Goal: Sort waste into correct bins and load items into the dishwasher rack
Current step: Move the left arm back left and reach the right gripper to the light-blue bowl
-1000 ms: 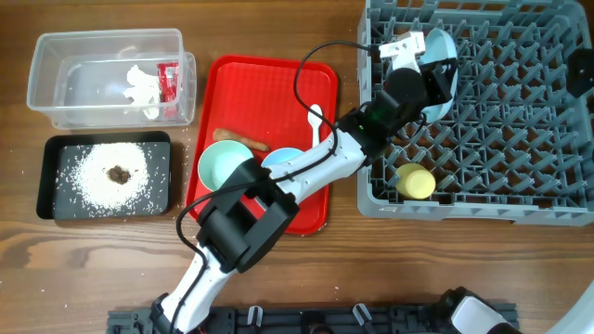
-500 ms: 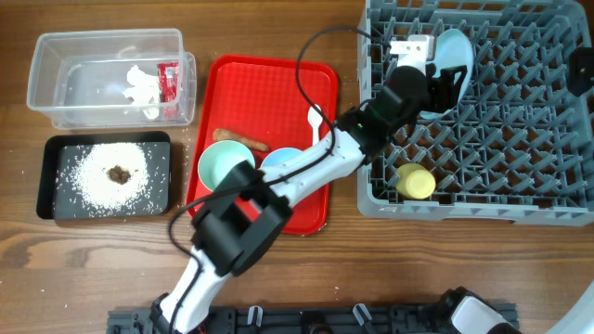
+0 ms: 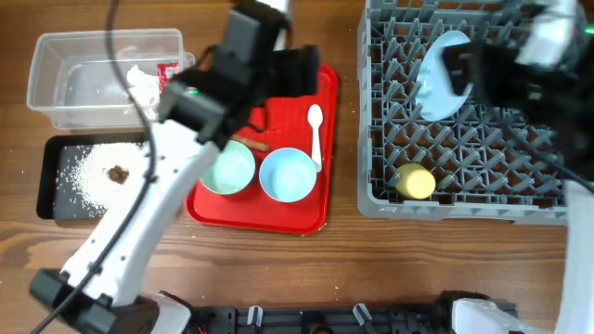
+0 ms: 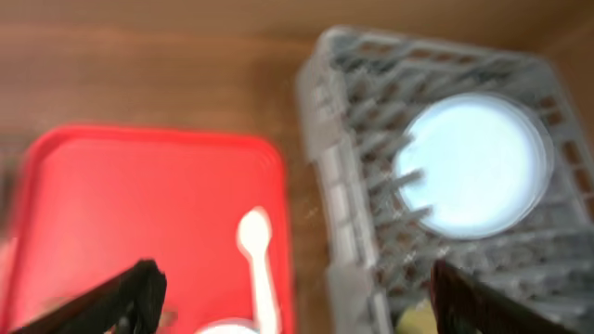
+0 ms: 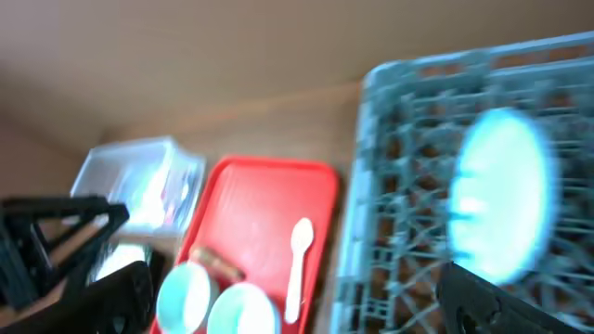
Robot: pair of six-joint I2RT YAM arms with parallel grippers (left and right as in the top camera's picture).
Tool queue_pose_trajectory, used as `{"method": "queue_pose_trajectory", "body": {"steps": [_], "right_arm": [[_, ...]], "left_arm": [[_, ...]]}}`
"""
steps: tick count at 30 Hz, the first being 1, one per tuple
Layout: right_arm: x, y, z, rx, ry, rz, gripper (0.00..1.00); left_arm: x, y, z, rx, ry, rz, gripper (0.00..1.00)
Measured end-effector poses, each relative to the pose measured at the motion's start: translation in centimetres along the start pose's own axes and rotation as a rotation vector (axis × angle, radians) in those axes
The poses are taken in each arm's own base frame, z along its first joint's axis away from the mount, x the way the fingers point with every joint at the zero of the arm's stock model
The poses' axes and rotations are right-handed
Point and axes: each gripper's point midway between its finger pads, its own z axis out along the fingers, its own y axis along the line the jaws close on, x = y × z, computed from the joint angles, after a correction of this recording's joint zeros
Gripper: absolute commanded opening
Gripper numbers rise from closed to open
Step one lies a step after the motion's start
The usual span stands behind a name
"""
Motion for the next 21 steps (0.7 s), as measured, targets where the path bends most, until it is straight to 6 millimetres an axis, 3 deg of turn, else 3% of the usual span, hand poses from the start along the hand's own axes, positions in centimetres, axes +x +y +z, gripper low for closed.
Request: {"method": "queue_pose_trajectory", "body": {"steps": [1,4,5,10,13,21], "right_arm": [[1.0,1.8,1.5,-0.036,0.049,-0.032,0.99],[3.0,4.2,4.5,-0.074,0.141,-0.078,0.98],[4.4,5.2,6.7,-0.087,0.206,-0.1,0.97],[8.1,6.1,11.0,-0.084,0.358,-0.108,0.94],[10.6,6.5,13.2,-0.075,0.452,-0.108,0.94],[15.7,8.1,16.7,-0.046,0.6,-0.174,0.93]], "left_arm": [[0.3,1.5,-0.4,-0.034,0.024,-0.018,0.92],[1.7,4.4,-0.8,-0.105,0.098,-0.048,0.95],[2.3,5.8,-1.0,-0.138,0.128,-0.068,0.95],[3.1,11.5,-2.1,-0.255,0.194,-0.162,0.97],[3.5,13.5,-2.7,-0.291,0.217,-0.178,1.0],[3.2,15.9,-3.3,-0.322,0.225,-0.146,1.0]]}}
